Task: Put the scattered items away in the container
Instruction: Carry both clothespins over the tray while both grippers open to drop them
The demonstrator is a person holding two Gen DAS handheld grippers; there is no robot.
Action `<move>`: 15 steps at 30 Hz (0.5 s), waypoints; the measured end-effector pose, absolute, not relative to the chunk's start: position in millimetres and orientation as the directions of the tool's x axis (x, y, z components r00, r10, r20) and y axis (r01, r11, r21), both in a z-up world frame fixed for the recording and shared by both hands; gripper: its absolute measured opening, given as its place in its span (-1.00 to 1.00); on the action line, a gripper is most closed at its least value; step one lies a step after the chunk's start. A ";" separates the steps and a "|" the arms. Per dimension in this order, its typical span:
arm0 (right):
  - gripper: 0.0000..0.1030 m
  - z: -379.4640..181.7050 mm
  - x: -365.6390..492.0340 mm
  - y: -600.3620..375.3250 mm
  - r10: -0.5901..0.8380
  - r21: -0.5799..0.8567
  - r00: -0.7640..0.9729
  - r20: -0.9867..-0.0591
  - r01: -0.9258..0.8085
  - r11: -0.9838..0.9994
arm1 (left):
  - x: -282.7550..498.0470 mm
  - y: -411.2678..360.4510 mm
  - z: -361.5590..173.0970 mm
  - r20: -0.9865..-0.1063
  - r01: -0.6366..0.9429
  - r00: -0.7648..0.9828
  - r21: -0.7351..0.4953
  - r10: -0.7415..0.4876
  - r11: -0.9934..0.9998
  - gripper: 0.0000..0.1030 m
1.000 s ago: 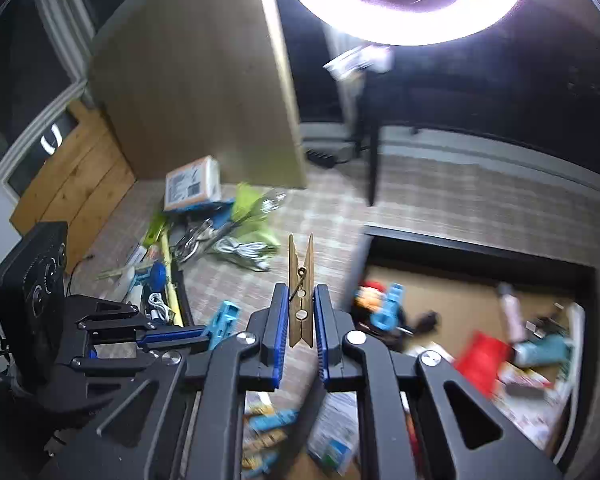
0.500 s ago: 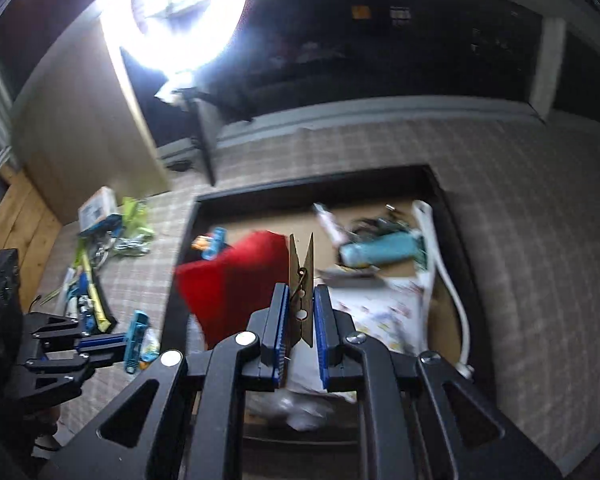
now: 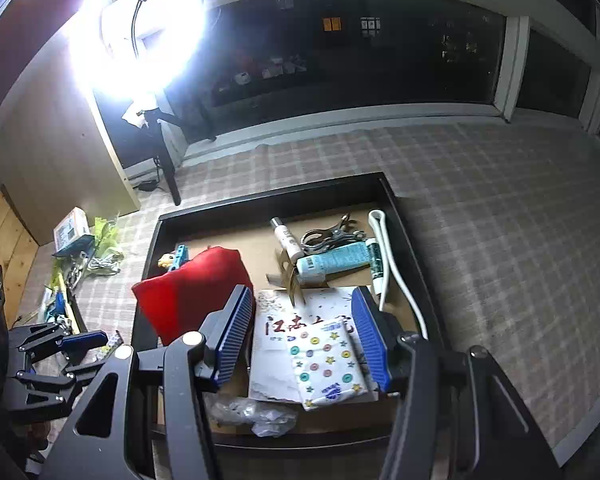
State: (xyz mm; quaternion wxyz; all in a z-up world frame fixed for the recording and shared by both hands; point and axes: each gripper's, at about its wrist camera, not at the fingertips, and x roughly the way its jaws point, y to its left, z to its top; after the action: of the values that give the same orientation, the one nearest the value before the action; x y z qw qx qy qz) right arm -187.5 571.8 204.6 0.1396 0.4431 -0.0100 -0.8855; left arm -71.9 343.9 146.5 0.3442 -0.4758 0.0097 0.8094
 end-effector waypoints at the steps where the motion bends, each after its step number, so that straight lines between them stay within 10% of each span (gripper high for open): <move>1: 0.00 204.7 -186.9 570.2 -0.260 0.144 -0.567 -0.782 0.242 -0.960 | -72.3 339.3 146.4 -0.777 -0.560 -0.316 -0.311 0.544 -0.768 -0.26; 15: 0.00 208.2 -155.5 491.0 -0.435 0.191 -0.474 -0.765 0.478 -0.857 | -78.5 205.1 137.3 -0.810 -0.366 -0.433 -0.243 0.396 -0.898 -0.25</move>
State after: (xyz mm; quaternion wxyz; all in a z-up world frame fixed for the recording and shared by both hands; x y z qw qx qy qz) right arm -155.5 491.0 208.2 0.2659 0.4384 0.0244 -0.8582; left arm -78.5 205.1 137.3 0.2251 -0.4825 -0.0155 0.8463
